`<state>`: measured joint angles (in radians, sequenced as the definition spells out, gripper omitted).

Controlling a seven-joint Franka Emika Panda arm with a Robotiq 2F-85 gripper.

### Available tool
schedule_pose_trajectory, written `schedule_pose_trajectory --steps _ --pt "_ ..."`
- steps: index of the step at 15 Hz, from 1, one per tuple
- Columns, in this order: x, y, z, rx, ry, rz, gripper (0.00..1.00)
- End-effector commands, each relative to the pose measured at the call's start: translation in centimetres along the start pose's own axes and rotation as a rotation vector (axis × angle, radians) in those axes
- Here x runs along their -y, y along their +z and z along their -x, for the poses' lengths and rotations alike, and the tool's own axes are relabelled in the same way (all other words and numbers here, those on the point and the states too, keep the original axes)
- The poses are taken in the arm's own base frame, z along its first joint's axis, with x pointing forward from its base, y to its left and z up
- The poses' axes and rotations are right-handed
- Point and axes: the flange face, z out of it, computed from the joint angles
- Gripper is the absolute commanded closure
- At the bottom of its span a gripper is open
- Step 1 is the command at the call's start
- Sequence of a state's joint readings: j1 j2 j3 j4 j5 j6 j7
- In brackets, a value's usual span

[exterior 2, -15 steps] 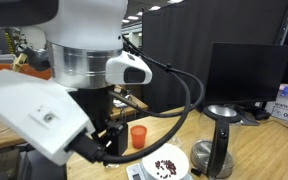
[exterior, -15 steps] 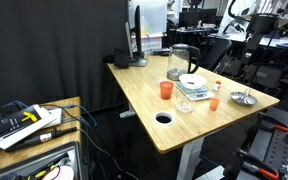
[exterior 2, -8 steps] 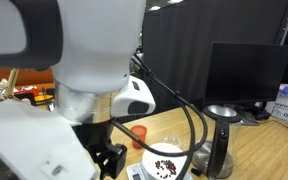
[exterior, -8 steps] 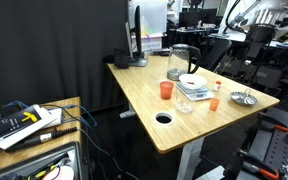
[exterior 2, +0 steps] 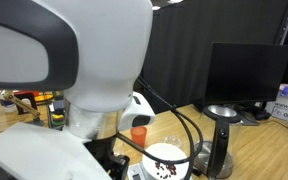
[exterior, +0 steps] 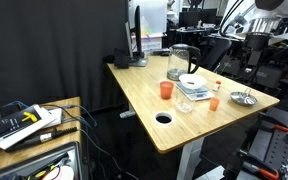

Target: Pour the things in the small orange cup into the glass bowl

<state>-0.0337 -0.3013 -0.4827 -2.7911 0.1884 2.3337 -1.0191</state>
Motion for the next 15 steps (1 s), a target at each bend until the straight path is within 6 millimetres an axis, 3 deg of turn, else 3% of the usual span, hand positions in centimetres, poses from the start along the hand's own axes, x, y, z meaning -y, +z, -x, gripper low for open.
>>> schedule_pose_trajectory --steps 1,9,15 --pt "0.0 0.0 0.0 0.001 0.0 0.0 0.0" --pt "-0.9 0.4 -2.7 -0.098 -0.138 0.149 0.0" --pt "-0.8 4.7 -3.9 -0.045 -0.169 0.186 0.0"
